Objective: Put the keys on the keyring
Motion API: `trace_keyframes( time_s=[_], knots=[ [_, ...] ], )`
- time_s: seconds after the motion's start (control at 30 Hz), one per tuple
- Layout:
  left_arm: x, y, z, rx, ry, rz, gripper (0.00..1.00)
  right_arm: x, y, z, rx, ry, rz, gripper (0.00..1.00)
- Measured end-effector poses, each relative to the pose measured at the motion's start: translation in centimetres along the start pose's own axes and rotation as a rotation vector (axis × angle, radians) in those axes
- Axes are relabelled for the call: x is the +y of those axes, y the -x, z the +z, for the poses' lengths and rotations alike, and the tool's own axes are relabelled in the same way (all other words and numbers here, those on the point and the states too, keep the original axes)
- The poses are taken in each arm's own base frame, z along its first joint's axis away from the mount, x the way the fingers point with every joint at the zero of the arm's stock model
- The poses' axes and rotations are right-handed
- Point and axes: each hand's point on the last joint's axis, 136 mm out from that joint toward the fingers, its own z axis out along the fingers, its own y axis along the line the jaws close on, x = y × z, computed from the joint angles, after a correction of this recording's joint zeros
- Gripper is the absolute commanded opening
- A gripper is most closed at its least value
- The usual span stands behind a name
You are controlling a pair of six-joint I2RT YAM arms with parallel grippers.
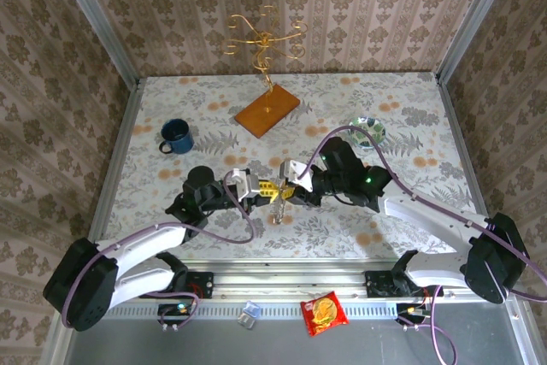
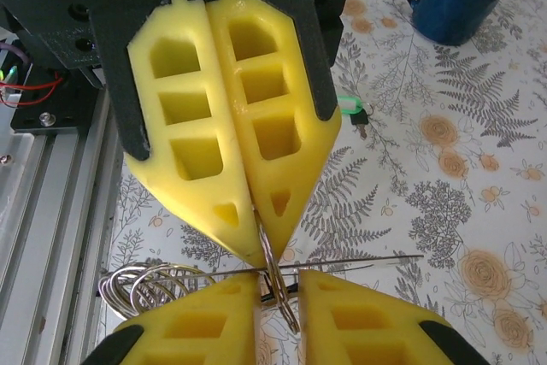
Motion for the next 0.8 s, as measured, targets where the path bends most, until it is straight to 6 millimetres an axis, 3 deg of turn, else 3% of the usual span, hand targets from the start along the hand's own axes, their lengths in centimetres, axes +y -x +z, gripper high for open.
trace_keyframes(
  time_s=[0.27,0.37,0.63,0.8],
  knots=[
    [0.0,-0.1,0.0,-0.003,-0.001,-0.004,0.0,0.1,0.0,-0.1,-0.005,0.013,0.009,0.0],
    [0.0,-0.1,0.0,-0.003,0.0,-0.002,0.1,0.2,0.0,-0.1,-0.004,0.016,0.001,0.0],
    [0.1,-1.8,-0.1,0.081,0.011,-0.007,0.13,0.4,-0.9,0.0,0.079,0.048,-0.017,0.0],
    [0.4,-1.6,0.1,0.117,0.01,0.019,0.13,0.3,-0.8,0.1,0.161,0.054,-0.07,0.0]
  ],
)
